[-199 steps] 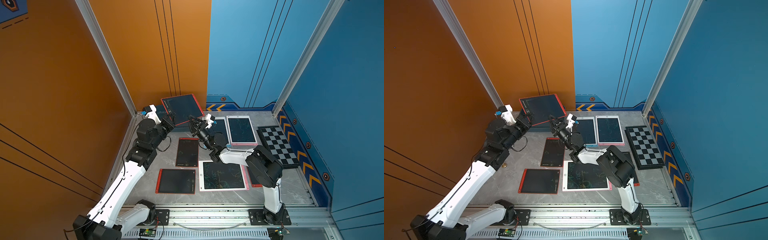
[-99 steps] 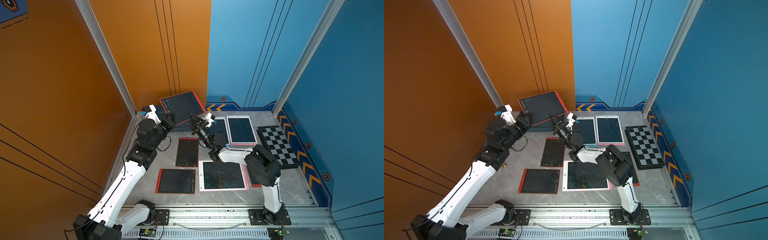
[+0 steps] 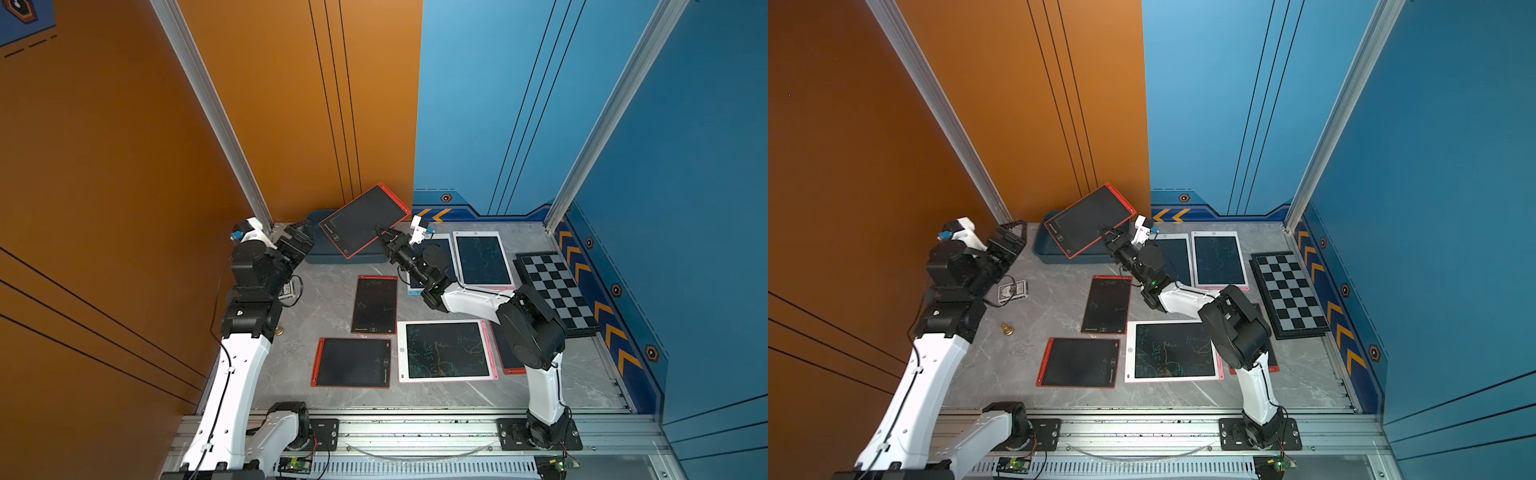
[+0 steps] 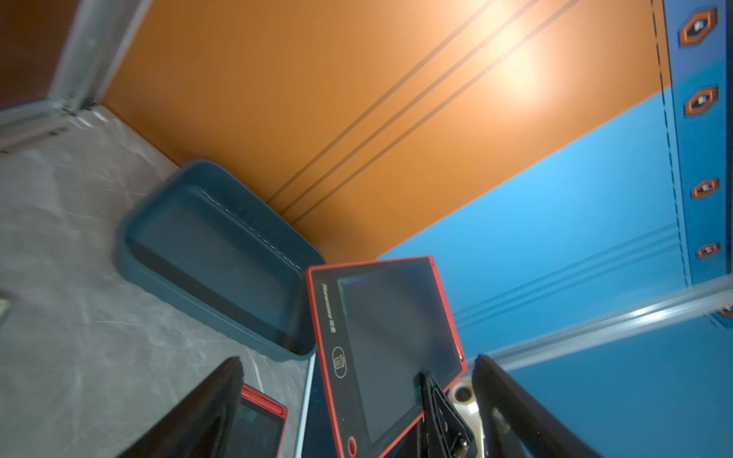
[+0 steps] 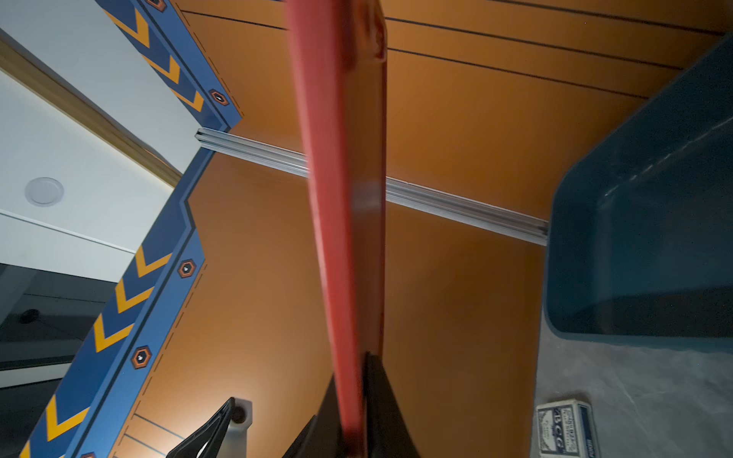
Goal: Take out the writing tablet from the storage box
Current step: Pick up the writing tablet from the storage box, then place the writing tablet at the center of the board.
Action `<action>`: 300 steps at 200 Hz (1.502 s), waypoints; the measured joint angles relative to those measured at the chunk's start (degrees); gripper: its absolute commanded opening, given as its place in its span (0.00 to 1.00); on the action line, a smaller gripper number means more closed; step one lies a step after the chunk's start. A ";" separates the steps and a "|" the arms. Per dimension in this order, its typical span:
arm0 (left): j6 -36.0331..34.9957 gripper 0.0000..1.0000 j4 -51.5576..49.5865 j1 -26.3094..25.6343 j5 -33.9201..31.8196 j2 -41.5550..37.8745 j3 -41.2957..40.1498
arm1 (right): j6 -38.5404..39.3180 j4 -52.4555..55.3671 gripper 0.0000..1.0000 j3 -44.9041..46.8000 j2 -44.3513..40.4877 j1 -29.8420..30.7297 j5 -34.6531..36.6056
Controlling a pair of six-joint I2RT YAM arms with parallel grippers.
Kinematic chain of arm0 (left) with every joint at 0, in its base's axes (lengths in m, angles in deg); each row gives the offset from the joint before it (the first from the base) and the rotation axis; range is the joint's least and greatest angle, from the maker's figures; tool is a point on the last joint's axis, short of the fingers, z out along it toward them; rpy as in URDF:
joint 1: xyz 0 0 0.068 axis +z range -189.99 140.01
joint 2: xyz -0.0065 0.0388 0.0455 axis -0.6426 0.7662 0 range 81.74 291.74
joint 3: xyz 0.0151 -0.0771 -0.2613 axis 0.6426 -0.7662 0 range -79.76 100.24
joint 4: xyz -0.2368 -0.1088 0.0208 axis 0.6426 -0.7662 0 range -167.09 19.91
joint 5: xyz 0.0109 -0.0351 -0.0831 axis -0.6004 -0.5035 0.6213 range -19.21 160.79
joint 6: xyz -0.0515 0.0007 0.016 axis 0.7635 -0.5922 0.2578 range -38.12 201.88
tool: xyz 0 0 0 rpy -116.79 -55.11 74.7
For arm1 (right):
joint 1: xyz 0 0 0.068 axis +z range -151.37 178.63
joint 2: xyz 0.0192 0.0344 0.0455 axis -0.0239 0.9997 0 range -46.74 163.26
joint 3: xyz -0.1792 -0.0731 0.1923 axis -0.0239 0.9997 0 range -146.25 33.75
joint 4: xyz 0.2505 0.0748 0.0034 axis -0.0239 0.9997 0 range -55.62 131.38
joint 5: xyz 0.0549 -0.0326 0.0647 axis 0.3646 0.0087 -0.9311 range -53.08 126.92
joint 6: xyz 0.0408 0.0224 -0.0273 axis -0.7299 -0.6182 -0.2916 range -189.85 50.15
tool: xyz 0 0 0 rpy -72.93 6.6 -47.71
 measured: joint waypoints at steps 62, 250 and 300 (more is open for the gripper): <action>-13.64 1.00 -15.61 6.82 3.17 -0.63 2.51 | 11.23 25.20 0.08 -20.26 10.67 0.87 -17.31; -16.13 0.99 -12.41 12.31 6.51 0.85 -7.80 | 8.50 35.01 0.08 -21.84 26.14 7.65 -30.49; -16.06 0.99 -11.65 12.57 6.51 0.85 -7.87 | 12.15 39.82 0.10 -27.10 26.51 6.47 -29.88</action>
